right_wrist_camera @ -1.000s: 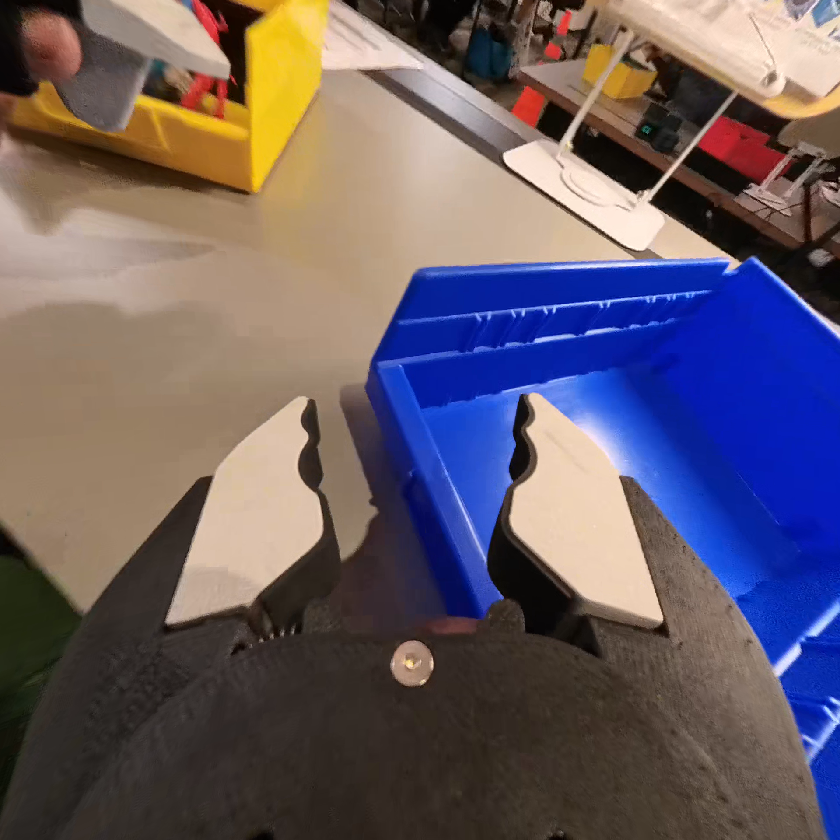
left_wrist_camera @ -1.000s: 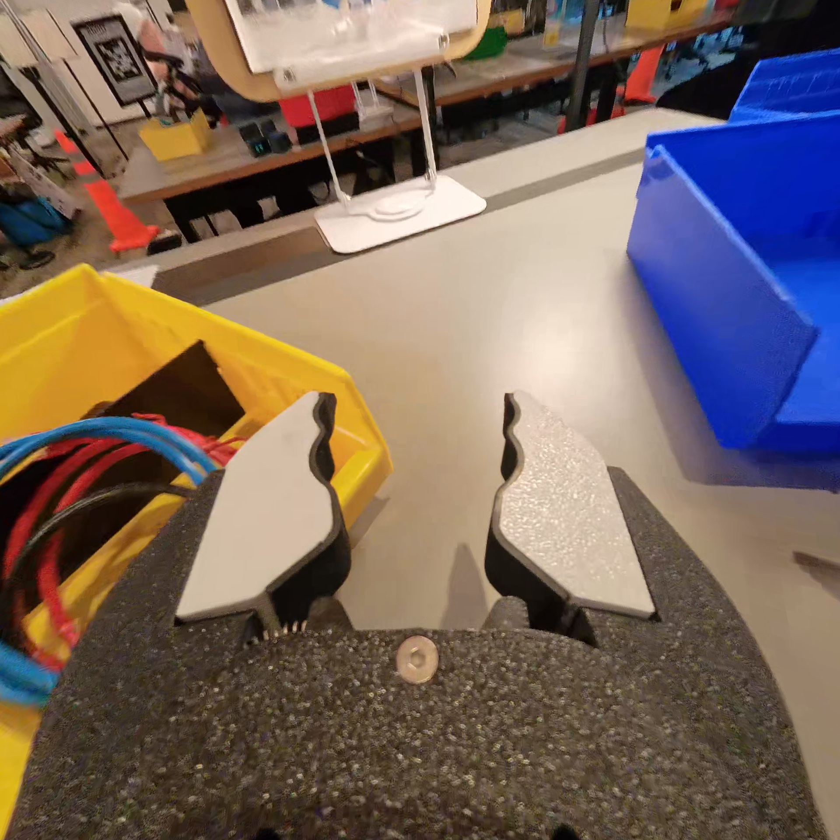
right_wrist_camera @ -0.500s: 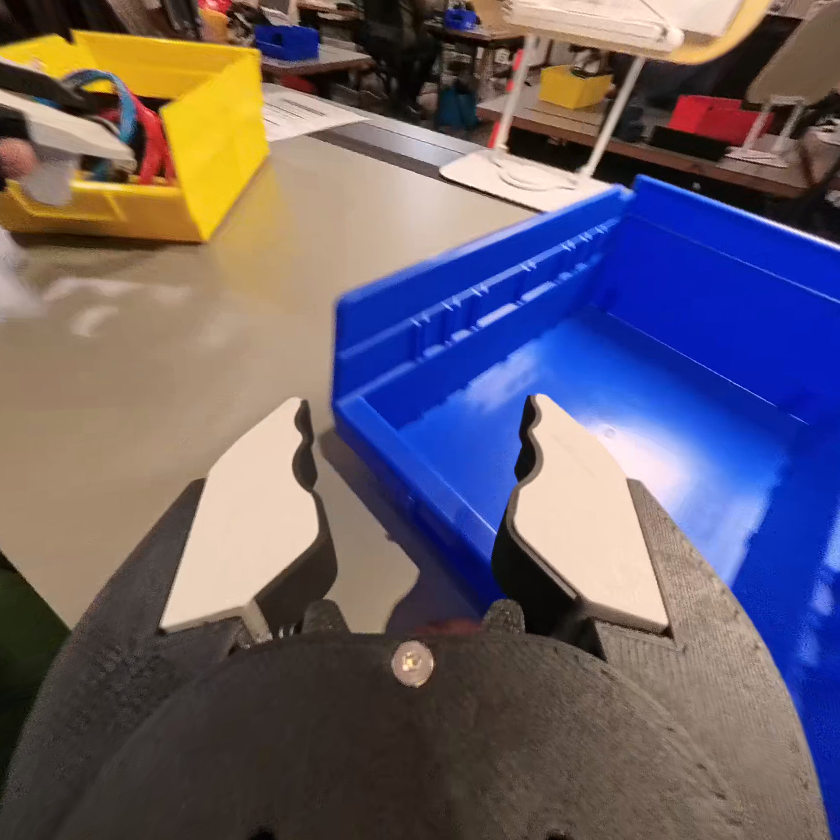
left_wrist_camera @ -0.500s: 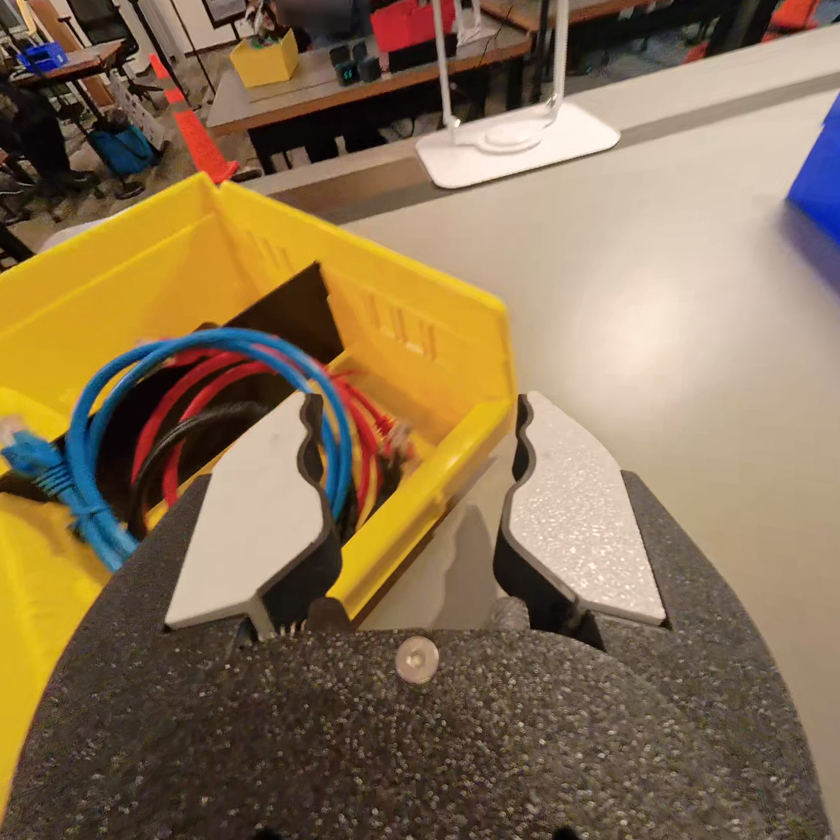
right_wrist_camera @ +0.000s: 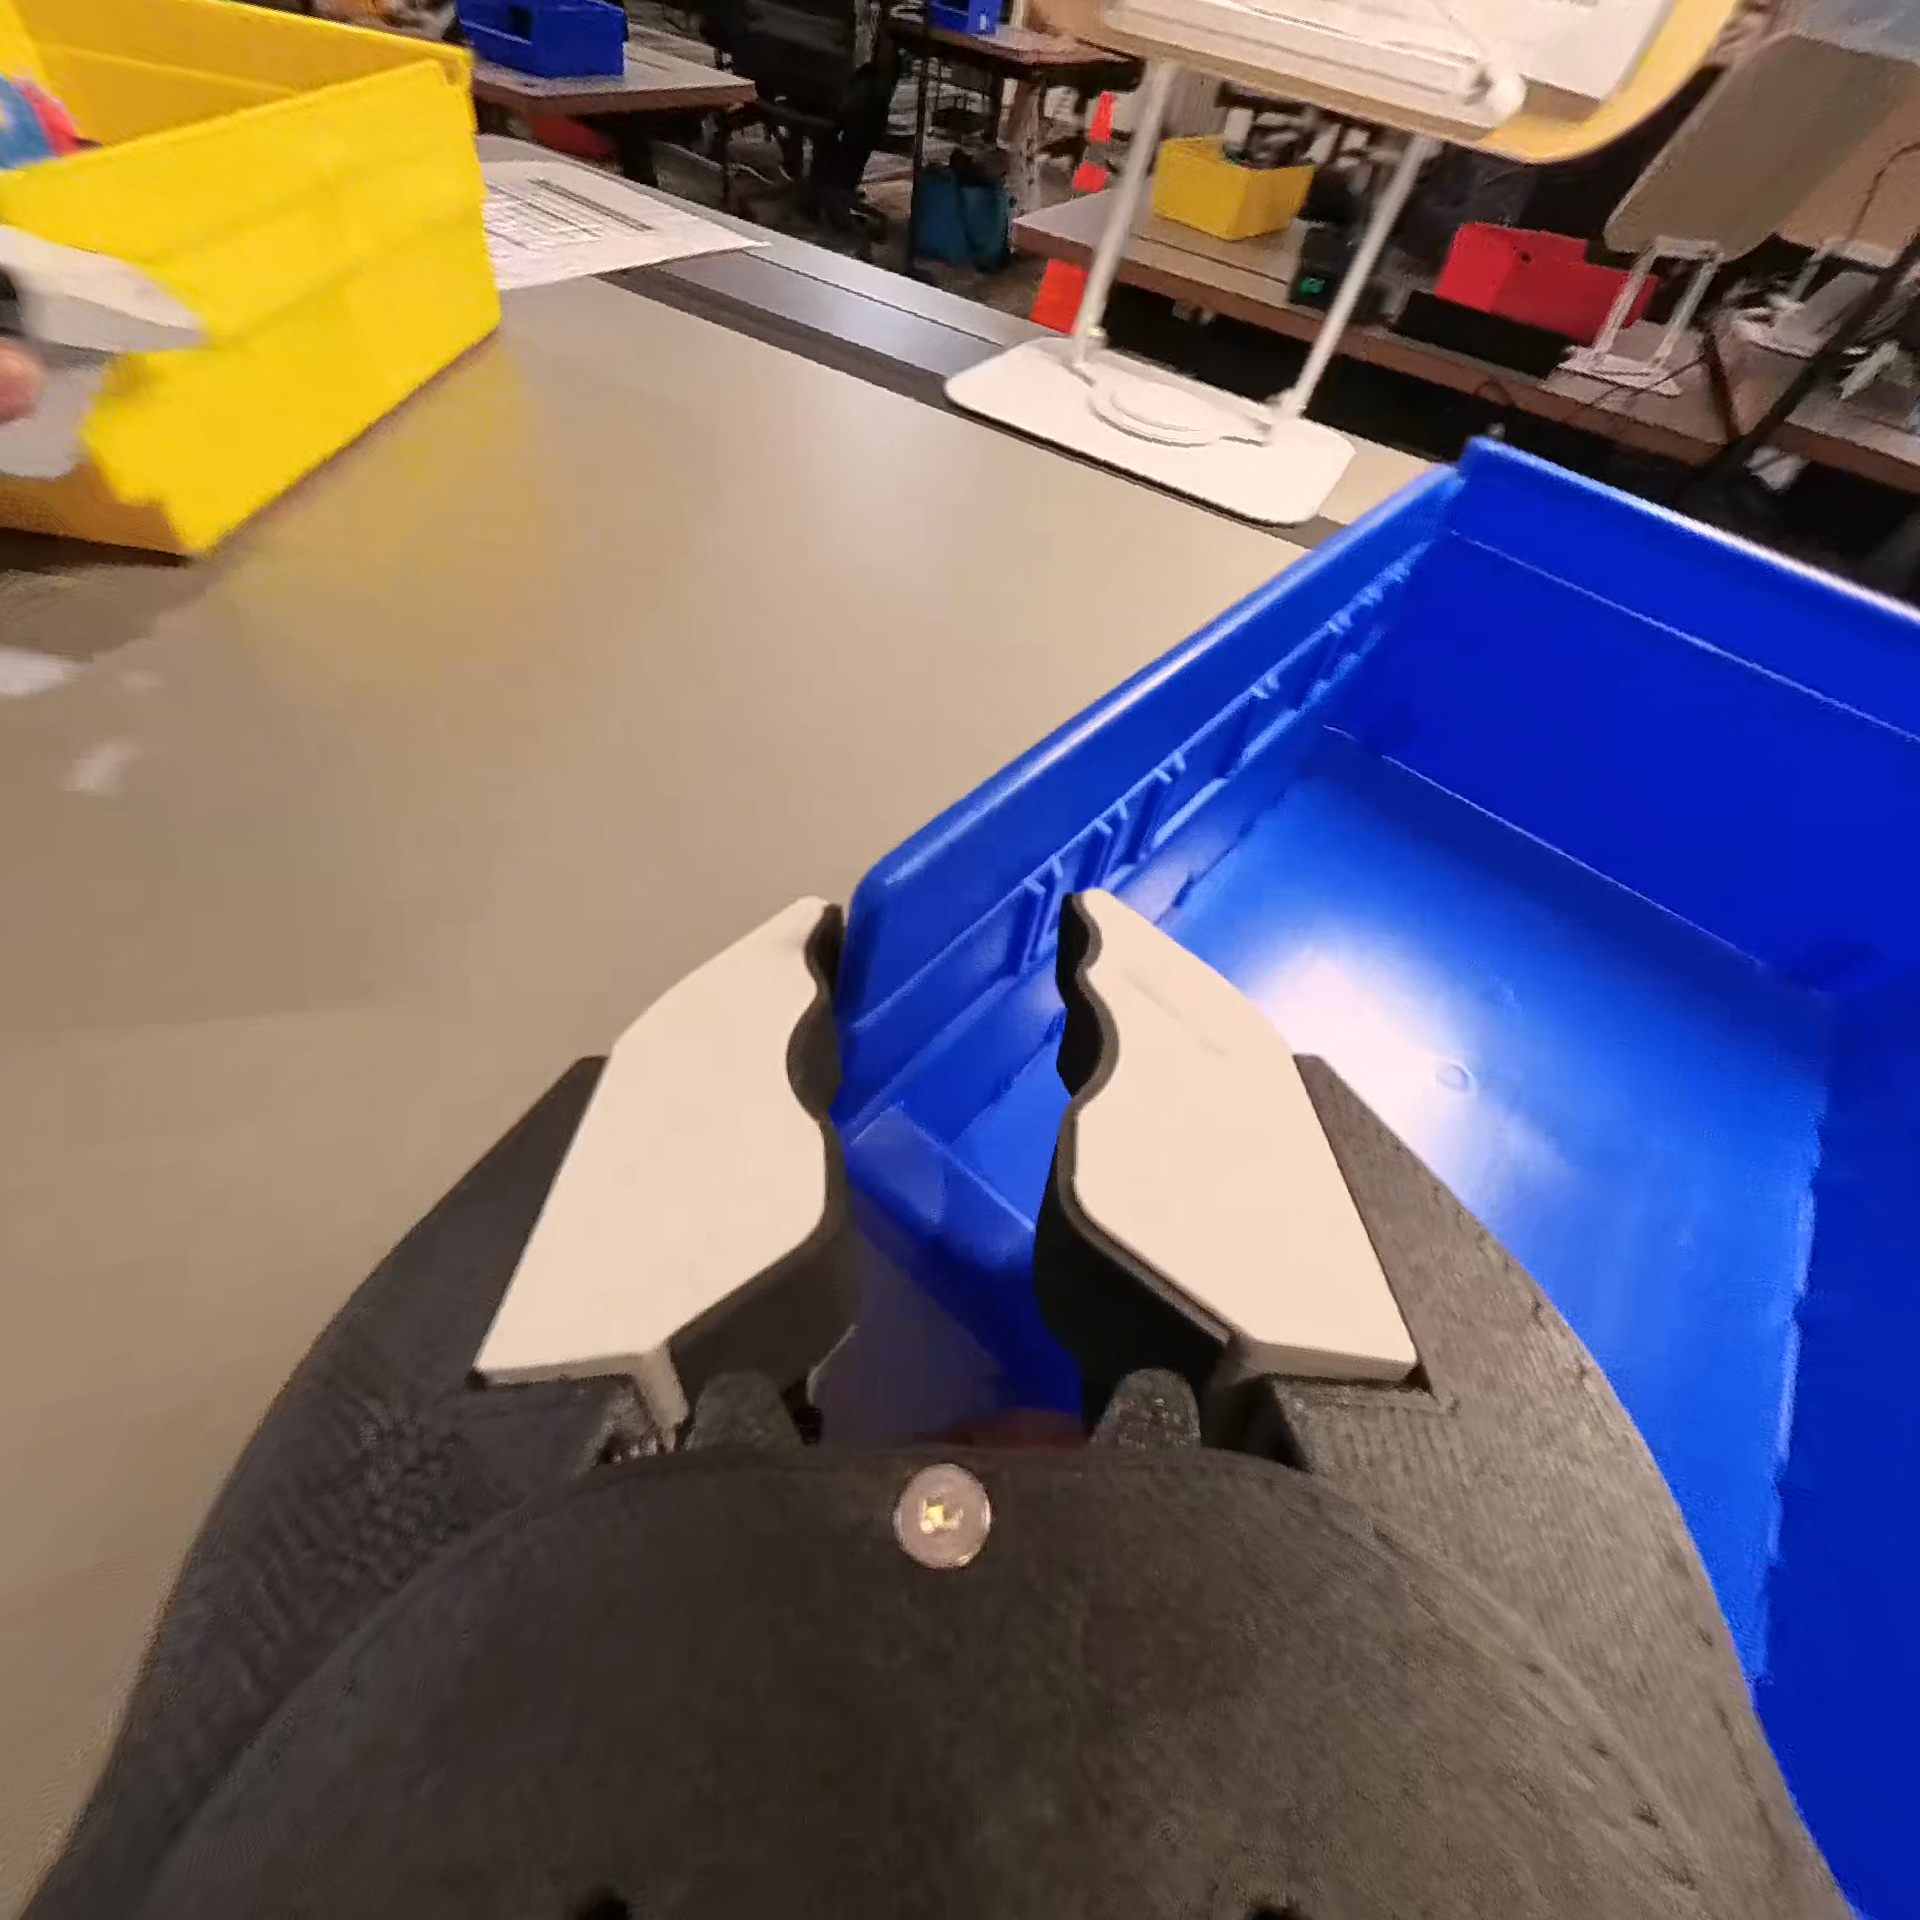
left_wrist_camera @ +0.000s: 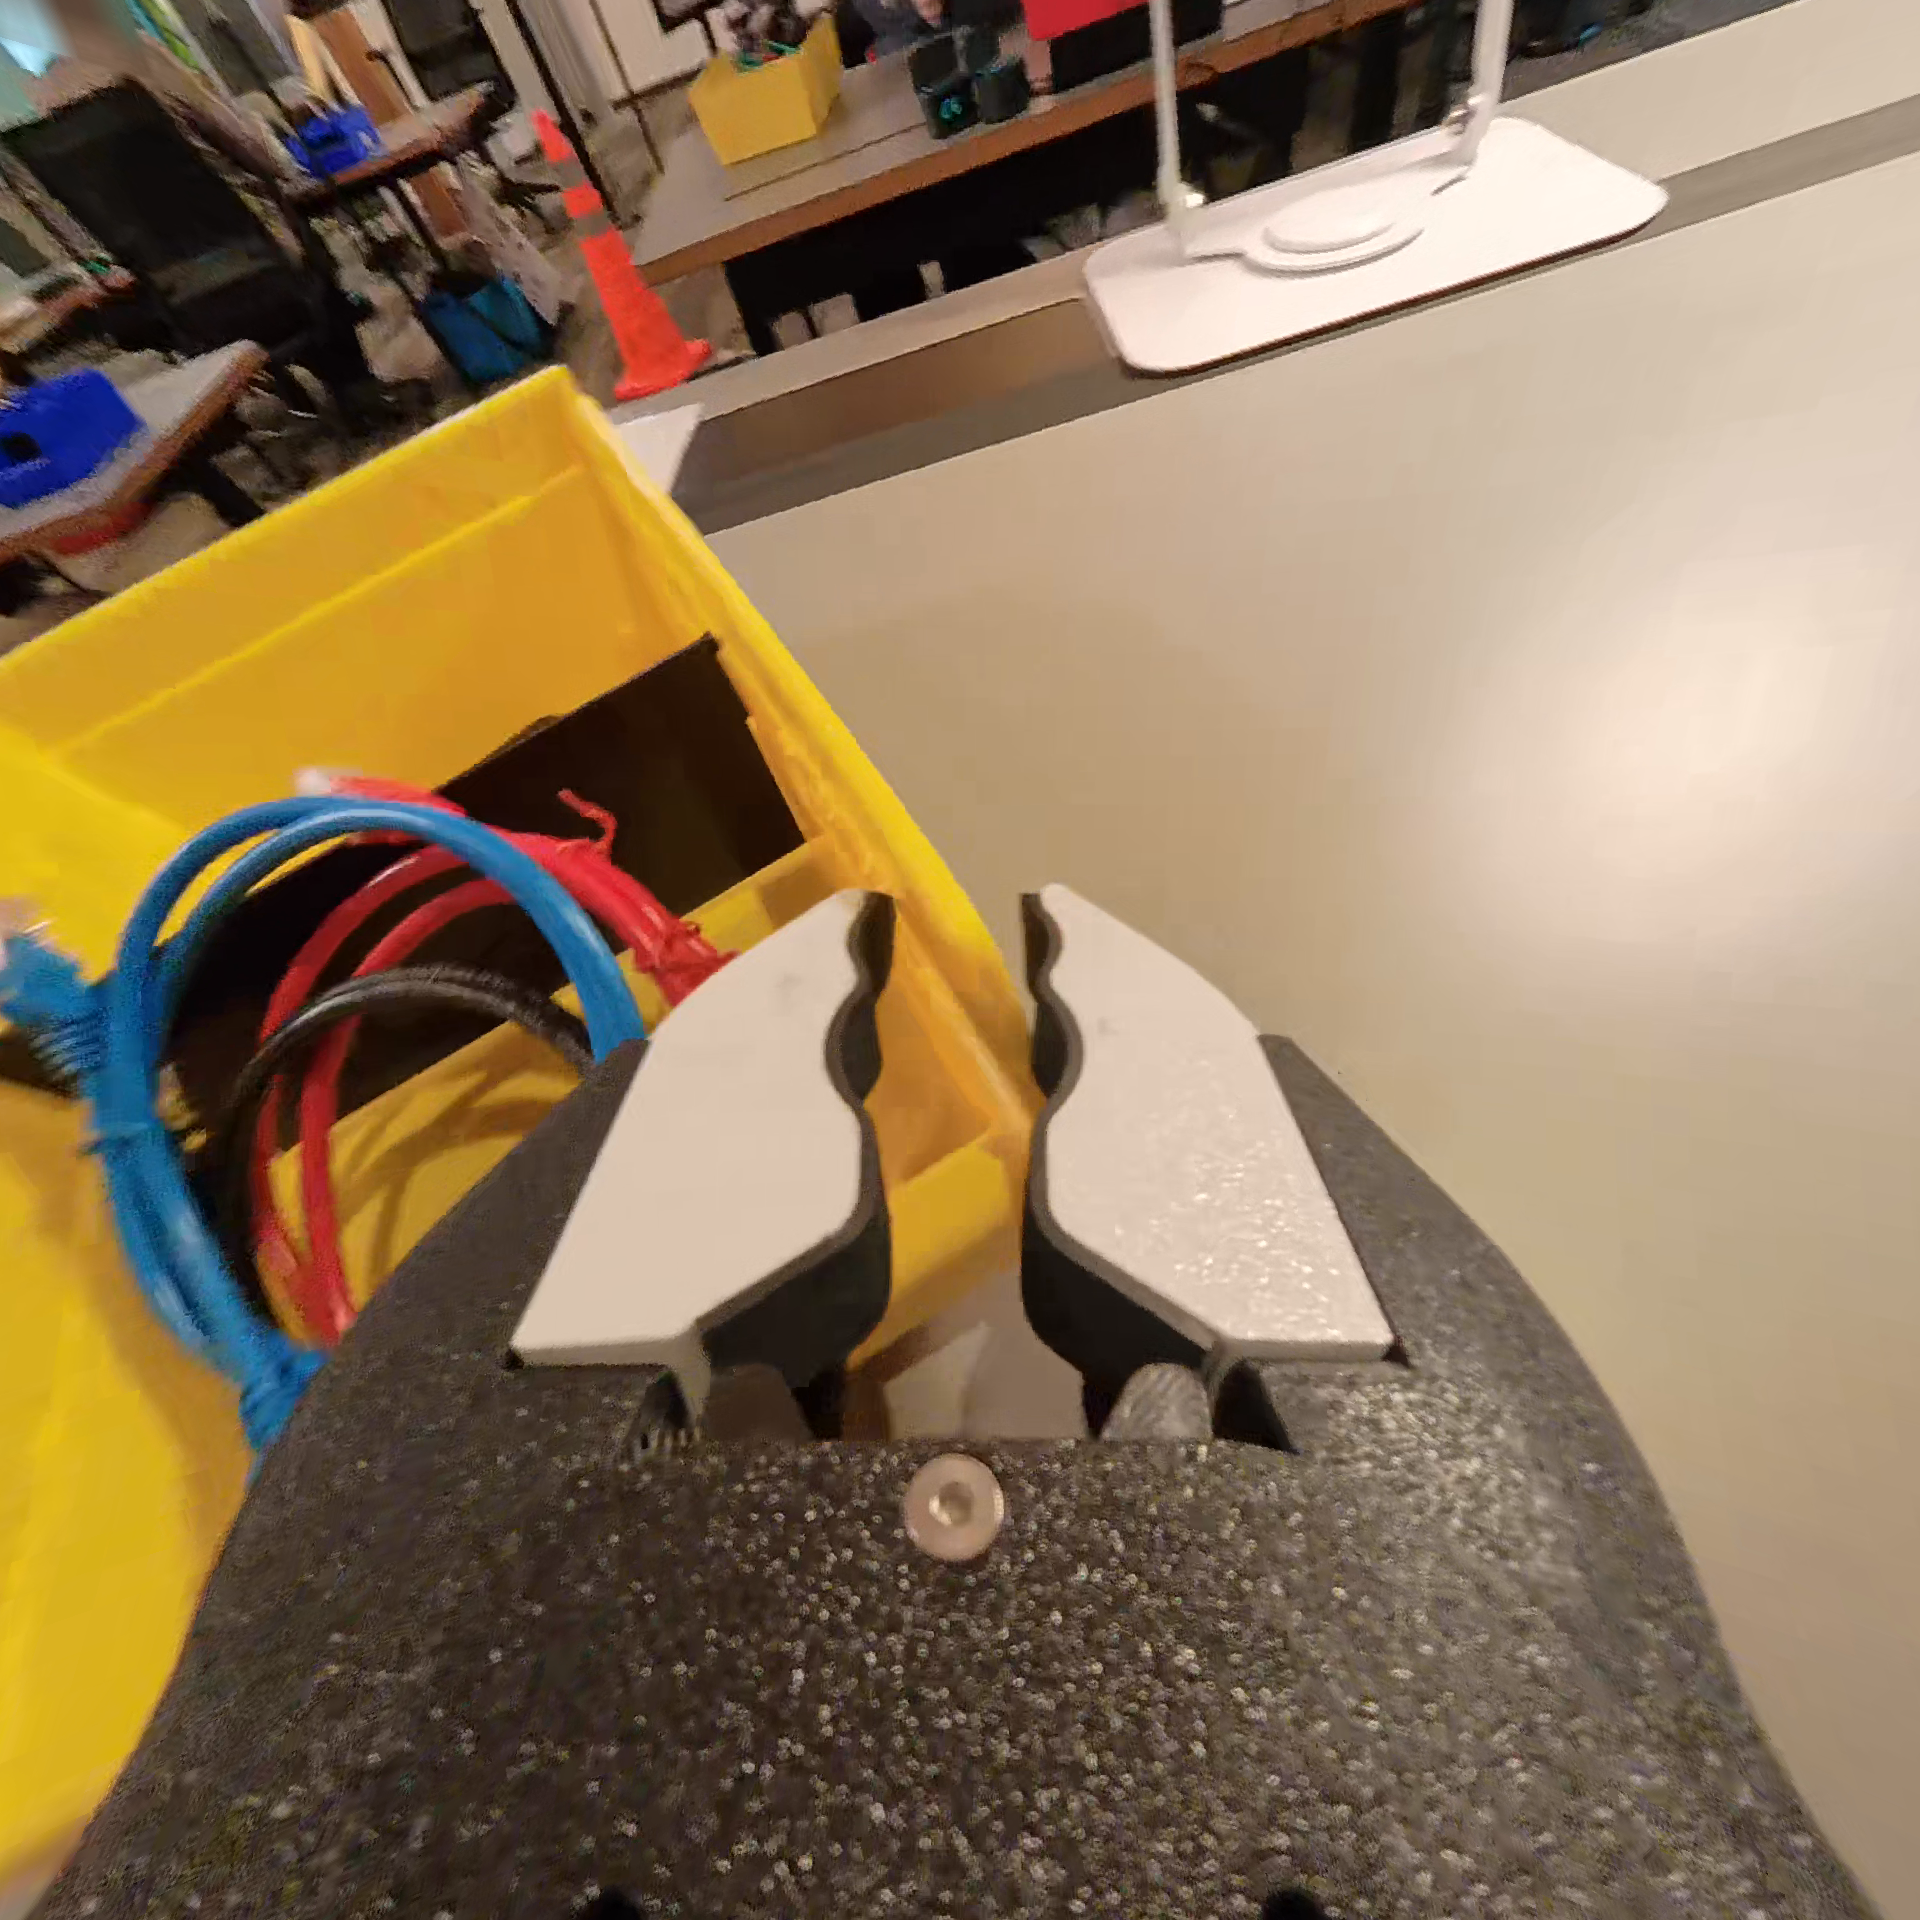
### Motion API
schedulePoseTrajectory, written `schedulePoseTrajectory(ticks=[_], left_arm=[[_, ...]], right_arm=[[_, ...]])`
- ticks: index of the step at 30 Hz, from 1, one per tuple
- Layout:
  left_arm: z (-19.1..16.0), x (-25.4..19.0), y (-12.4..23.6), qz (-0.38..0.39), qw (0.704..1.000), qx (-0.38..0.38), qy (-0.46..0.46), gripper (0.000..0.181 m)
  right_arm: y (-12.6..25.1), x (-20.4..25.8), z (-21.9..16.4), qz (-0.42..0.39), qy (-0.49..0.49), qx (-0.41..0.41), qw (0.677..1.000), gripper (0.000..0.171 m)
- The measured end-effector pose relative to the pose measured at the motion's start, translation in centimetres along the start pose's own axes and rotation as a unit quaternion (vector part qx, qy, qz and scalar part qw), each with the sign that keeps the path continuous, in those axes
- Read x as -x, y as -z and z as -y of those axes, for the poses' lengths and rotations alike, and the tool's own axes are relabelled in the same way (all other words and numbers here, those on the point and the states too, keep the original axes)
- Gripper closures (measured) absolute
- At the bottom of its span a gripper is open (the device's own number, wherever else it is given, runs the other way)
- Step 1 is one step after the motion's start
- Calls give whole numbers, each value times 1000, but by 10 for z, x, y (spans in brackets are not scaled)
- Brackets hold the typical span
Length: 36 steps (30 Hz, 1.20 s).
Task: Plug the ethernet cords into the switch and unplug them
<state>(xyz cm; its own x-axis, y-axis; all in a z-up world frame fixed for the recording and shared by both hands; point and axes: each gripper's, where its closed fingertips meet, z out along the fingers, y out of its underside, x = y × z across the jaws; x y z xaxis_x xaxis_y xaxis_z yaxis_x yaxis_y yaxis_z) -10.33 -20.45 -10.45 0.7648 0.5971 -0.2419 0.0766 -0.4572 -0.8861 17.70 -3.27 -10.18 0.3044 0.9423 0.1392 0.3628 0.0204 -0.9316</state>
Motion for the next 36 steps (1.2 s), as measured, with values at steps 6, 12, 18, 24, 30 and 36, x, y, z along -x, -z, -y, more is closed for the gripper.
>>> schedulePoseTrajectory(ticks=[6,12,18,24,30,36], left_arm=[[-7,30,25,22,1000,-16,-16,155],[-18,39,5,46,998,22,-41,164],[-31,66,24,68,997,-1,-29,175],[-42,82,40,68,996,-2,-52,175],[-50,102,53,80,996,7,-49,175],[-57,118,56,75,996,9,-40,175]], right_arm=[[26,-39,-10,-26,-29,6,999,137],[12,-48,-6,-42,-14,16,999,148],[28,-91,-17,-143,28,34,989,167],[47,-132,-30,-151,-23,34,988,167],[52,-161,-36,-201,-16,43,979,168],[61,-190,-44,-226,-28,46,973,167]])
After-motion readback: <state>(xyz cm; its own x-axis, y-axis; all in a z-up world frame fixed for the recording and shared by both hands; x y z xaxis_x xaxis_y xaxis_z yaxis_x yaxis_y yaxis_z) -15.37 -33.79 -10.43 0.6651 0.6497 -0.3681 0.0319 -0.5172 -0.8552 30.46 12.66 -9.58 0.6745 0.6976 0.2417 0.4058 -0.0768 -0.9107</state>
